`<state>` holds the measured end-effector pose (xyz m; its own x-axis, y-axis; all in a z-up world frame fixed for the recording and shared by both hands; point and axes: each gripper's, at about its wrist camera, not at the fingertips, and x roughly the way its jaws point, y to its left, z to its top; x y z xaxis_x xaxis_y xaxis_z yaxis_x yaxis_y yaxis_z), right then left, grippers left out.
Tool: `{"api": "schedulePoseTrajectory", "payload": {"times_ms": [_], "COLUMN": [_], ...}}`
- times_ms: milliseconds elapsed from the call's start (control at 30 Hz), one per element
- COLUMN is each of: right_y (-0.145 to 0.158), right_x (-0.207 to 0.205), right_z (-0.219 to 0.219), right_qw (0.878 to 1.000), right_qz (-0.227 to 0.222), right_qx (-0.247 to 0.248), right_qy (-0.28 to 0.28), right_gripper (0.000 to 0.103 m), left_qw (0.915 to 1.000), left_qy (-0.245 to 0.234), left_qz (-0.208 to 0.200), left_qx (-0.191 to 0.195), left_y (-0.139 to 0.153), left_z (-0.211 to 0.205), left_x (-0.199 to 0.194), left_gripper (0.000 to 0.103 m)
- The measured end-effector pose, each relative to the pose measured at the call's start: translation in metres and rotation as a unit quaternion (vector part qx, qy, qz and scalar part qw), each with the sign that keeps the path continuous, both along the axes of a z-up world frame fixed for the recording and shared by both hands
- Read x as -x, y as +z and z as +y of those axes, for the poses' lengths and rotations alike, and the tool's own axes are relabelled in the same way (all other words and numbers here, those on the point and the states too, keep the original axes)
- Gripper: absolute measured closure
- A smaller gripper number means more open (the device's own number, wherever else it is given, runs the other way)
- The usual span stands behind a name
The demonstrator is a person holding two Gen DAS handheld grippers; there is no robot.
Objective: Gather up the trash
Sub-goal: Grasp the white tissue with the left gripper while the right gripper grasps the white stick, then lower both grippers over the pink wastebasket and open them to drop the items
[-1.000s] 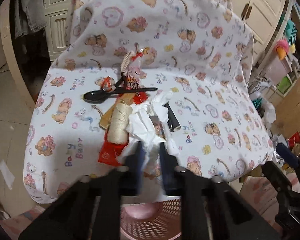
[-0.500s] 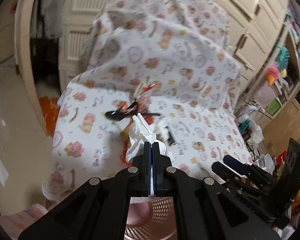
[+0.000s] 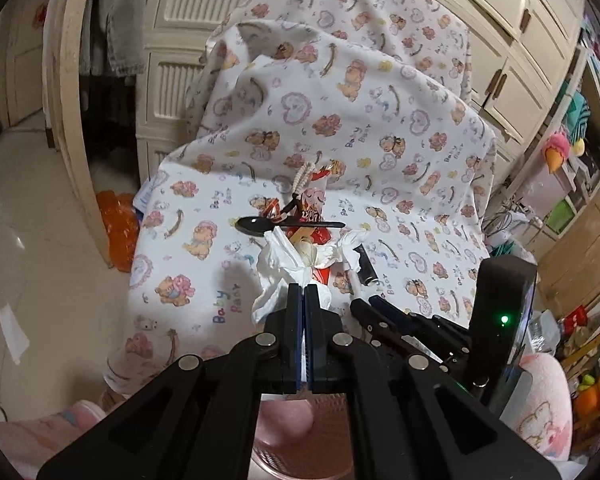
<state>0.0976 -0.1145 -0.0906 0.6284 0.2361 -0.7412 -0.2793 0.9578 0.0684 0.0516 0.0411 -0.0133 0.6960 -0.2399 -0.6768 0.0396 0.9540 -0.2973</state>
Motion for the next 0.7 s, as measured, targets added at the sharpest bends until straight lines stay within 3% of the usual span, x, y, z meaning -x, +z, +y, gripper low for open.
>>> {"api": "schedulePoseTrajectory", "payload": {"times_ms": [267, 433, 600, 700], "right_y": [0.038, 0.067, 0.084, 0.08], "right_x": [0.033, 0.07, 0.095, 0.102], "right_z": [-0.022, -0.046, -0.059, -0.069], "right_qw": [0.999, 0.998, 0.999, 0.998], "right_qz": [-0.036, -0.054, -0.037, 0.001], "right_qx": [-0.024, -0.024, -0.015, -0.042], "right_qy": [0.026, 0.033, 0.037, 0.043], "right_gripper": [0.089, 0.089, 0.089, 0.089], "left_qw": [0.9995, 0.9986, 0.9952, 0.9924], "left_qy": [-0.026, -0.047, -0.063, -0.074], "left_qz": [-0.001, 0.023, 0.074, 0.098], "left_qx": [0.02, -0.001, 0.007, -0.01], "left_y": [0.006, 0.008, 0.025, 0.016], "left_z": [-0.005, -0.027, -0.05, -0.063], "left_x": [0.013, 0.019, 0.021, 0.025], "left_gripper": [0.103, 0.103, 0.103, 0.103]}}
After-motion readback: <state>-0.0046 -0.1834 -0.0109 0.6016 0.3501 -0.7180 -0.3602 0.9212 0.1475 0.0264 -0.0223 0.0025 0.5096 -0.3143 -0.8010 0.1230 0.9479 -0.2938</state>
